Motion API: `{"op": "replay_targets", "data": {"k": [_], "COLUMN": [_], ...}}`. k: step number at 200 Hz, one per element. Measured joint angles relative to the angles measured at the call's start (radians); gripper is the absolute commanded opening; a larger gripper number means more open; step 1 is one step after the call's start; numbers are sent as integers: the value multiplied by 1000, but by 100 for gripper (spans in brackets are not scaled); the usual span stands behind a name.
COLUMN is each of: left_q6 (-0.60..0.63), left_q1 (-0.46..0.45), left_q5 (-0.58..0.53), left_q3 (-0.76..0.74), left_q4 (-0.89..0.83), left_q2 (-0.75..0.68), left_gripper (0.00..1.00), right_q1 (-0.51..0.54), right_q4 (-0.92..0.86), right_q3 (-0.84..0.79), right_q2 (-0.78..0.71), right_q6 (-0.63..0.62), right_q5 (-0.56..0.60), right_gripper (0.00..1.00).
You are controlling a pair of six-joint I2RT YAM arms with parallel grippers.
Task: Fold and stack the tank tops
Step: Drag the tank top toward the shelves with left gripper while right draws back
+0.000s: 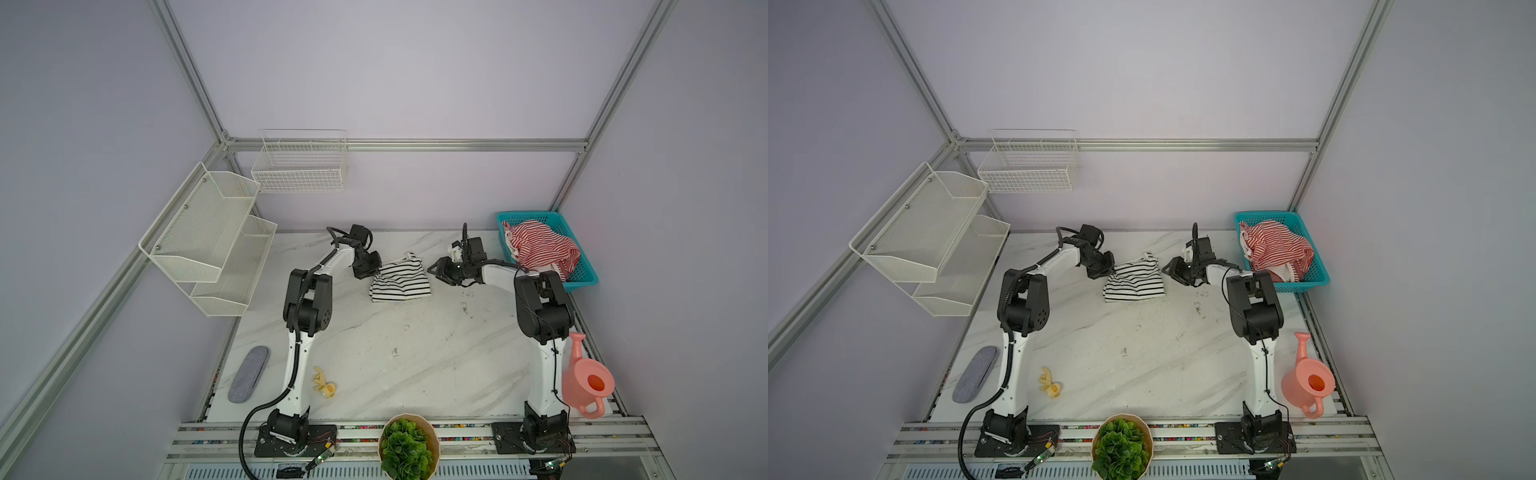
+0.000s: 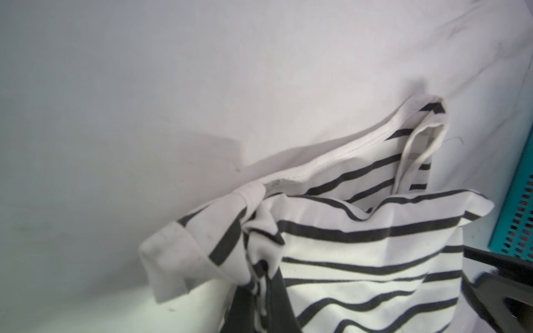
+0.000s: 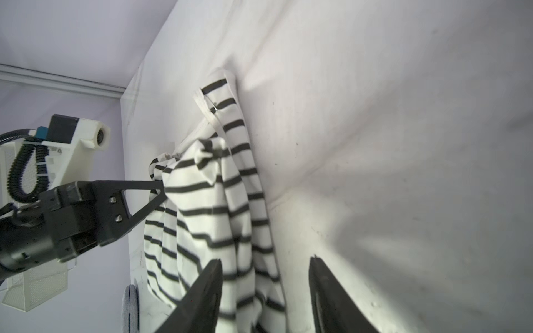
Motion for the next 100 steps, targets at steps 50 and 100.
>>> {"op": "replay_targets", "data": {"k": [50, 100], "left_q6": [200, 443], "left_q1": [137, 212], "left_q5": [-126, -213], "left_q3": [50, 213], "left_q4": [-59, -162], "left_q2": [0, 20], "left_gripper": [0, 0], "right_q1": [-6, -6], "right_q4": [34, 29], "right_q3": [-111, -164], "right_q2": [-152, -155], "right_q6": [1, 0], "right_q5": [12, 12], "right_gripper": [51, 51]}}
